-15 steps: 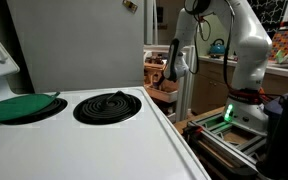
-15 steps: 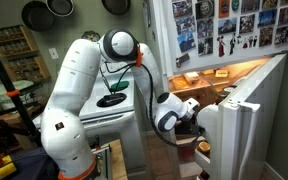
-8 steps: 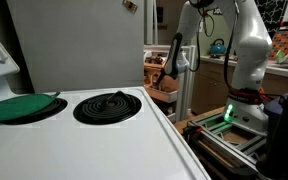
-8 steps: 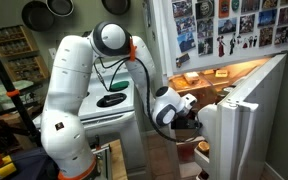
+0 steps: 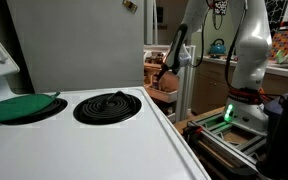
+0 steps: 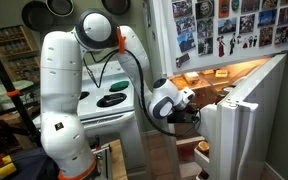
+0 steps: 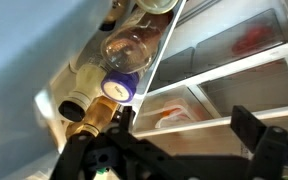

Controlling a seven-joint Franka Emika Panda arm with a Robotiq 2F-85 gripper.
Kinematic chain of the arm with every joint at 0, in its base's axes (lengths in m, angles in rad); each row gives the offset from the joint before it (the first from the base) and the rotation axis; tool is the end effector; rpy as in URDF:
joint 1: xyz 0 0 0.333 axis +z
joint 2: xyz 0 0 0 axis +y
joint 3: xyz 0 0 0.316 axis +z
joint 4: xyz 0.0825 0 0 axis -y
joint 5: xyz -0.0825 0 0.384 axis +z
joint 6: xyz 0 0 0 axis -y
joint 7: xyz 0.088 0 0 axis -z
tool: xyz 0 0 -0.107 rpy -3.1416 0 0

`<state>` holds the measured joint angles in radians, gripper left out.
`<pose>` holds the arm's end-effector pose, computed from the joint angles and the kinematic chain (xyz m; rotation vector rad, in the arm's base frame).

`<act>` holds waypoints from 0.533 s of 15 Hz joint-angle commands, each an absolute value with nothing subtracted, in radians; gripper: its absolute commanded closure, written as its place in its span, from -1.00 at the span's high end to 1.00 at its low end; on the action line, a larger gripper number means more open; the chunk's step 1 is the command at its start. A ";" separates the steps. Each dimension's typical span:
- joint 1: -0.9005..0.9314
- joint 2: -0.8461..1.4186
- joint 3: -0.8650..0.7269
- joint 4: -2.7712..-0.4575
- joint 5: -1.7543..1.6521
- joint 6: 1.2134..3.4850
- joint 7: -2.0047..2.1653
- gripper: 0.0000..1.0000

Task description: Put the sauce bottle on the second shelf of the fridge door

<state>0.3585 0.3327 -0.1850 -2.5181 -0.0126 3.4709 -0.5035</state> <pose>0.4971 0.0873 0.2273 2.6674 1.0034 0.8953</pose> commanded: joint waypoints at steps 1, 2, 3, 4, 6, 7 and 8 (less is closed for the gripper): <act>0.359 0.333 -0.185 -2.519 -0.013 3.471 -0.504 1.00; 0.359 0.333 -0.185 -2.519 -0.013 3.471 -0.504 1.00; 0.359 0.333 -0.185 -2.519 -0.013 3.471 -0.504 1.00; 0.359 0.333 -0.185 -2.519 -0.013 3.471 -0.504 1.00; 0.342 0.299 -0.174 -2.534 -0.025 3.457 -0.495 1.00; 0.332 0.274 -0.166 -2.546 -0.031 3.441 -0.487 1.00; 0.340 0.246 -0.178 -2.561 -0.026 3.431 -0.499 1.00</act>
<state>0.3551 0.3260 -0.1817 -2.5169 -0.0127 3.4709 -0.5014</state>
